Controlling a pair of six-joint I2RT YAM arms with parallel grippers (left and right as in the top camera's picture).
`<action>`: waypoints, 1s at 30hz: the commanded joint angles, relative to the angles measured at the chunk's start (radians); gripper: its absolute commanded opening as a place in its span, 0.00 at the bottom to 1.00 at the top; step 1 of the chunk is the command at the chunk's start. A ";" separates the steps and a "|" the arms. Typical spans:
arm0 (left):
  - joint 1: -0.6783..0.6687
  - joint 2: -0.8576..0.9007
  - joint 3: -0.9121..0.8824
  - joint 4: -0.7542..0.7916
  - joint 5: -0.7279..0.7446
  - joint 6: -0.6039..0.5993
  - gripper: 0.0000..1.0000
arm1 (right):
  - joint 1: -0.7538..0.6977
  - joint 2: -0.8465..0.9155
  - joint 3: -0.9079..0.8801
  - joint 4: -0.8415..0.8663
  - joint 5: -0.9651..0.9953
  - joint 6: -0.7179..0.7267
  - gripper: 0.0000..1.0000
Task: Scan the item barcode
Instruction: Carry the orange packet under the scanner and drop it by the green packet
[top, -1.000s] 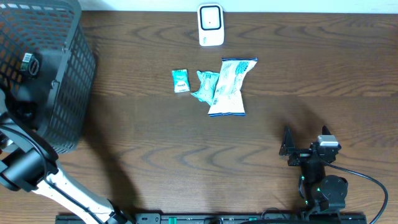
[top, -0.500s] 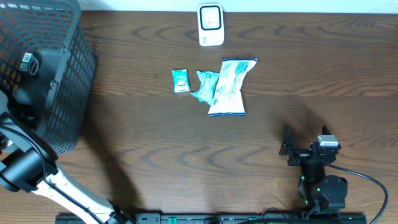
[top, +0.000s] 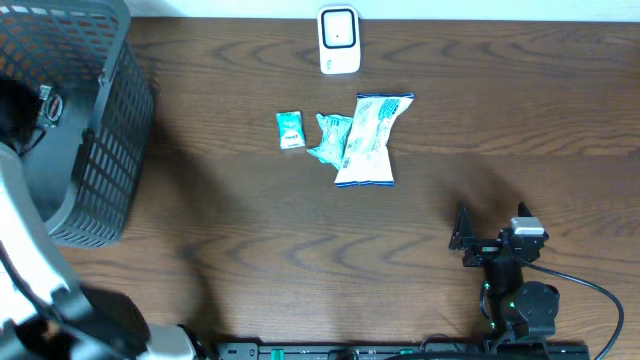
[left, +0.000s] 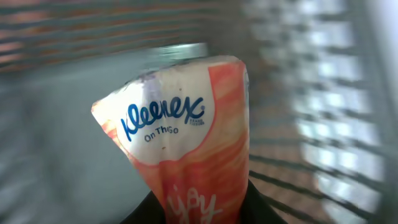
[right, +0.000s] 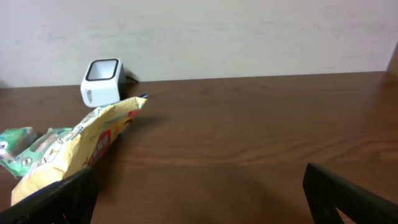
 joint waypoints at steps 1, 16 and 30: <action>-0.147 -0.132 0.009 0.060 0.164 0.007 0.08 | -0.009 -0.002 -0.002 -0.003 0.001 -0.008 0.99; -0.865 0.108 0.007 0.050 0.069 0.265 0.08 | -0.009 -0.002 -0.002 -0.003 0.001 -0.008 0.99; -0.877 0.262 0.013 0.124 0.050 0.266 0.73 | -0.009 -0.002 -0.002 -0.003 0.001 -0.008 0.99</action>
